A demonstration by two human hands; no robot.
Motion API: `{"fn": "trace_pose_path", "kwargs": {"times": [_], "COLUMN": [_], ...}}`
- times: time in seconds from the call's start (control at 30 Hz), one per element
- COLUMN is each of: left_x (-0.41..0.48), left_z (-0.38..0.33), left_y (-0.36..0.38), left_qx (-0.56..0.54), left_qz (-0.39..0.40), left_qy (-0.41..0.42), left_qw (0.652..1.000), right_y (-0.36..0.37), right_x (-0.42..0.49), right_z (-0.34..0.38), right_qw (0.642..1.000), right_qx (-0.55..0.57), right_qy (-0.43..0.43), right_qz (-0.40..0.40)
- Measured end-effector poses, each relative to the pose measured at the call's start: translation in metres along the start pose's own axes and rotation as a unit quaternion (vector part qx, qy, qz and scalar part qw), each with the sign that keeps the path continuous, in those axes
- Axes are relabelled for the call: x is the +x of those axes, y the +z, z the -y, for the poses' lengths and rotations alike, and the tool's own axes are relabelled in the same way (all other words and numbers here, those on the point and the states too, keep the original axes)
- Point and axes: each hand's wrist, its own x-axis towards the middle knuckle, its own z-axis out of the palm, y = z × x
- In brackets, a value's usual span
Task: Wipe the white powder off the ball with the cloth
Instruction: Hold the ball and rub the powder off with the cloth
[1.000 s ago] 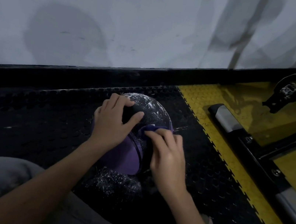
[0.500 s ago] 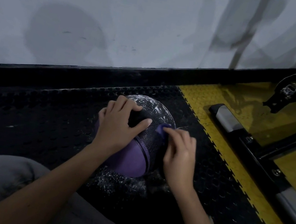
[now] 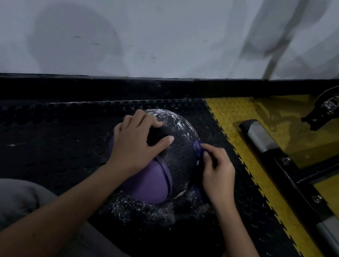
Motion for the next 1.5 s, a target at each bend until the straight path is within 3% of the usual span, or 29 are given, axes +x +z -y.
{"fn": "trace_pose_path", "kwargs": {"times": [0.03,0.2,0.4,0.53,0.6,0.77,0.97,1.23,1.4,1.5], "left_x": [-0.001,-0.005,-0.005,-0.008,-0.008,-0.013,-0.02,-0.018,-0.02,-0.019], "left_z": [-0.001,0.0,-0.004,-0.004,-0.004,-0.005,-0.01,-0.009,-0.008,-0.008], "left_y": [0.001,0.0,0.001,0.0,-0.002,-0.004,-0.005,-0.009,-0.007,-0.008], "left_qx": [0.0,0.001,-0.008,-0.003,-0.003,0.009,0.051,0.027,0.009,0.02], "left_qz": [-0.001,-0.008,-0.002,-0.015,-0.008,0.001,-0.005,0.004,0.033,0.04], "left_qy": [0.004,0.008,0.011,0.011,0.015,0.048,0.054,0.096,0.062,0.045], "left_qw": [1.0,1.0,1.0,1.0,1.0,0.999,0.997,0.995,0.997,0.998], "right_y": [0.0,0.008,0.006,0.013,0.014,0.009,0.009,0.006,0.003,0.004], "right_x": [-0.001,-0.026,-0.013,-0.035,-0.034,-0.016,-0.043,-0.026,-0.03,-0.041], "right_z": [0.002,0.03,0.005,0.032,0.029,0.002,0.035,0.005,0.009,0.03], "right_qw": [1.0,0.994,0.999,0.995,0.994,0.997,0.995,0.997,0.996,0.994], "right_qx": [0.007,-0.017,0.011,-0.019,-0.022,0.007,-0.029,-0.006,-0.006,-0.019], "right_qy": [0.009,-0.107,0.011,-0.082,-0.088,0.039,-0.081,0.012,-0.001,-0.078], "right_qz": [-0.001,-0.013,-0.045,-0.054,-0.055,-0.062,-0.052,-0.079,-0.086,-0.073]}}
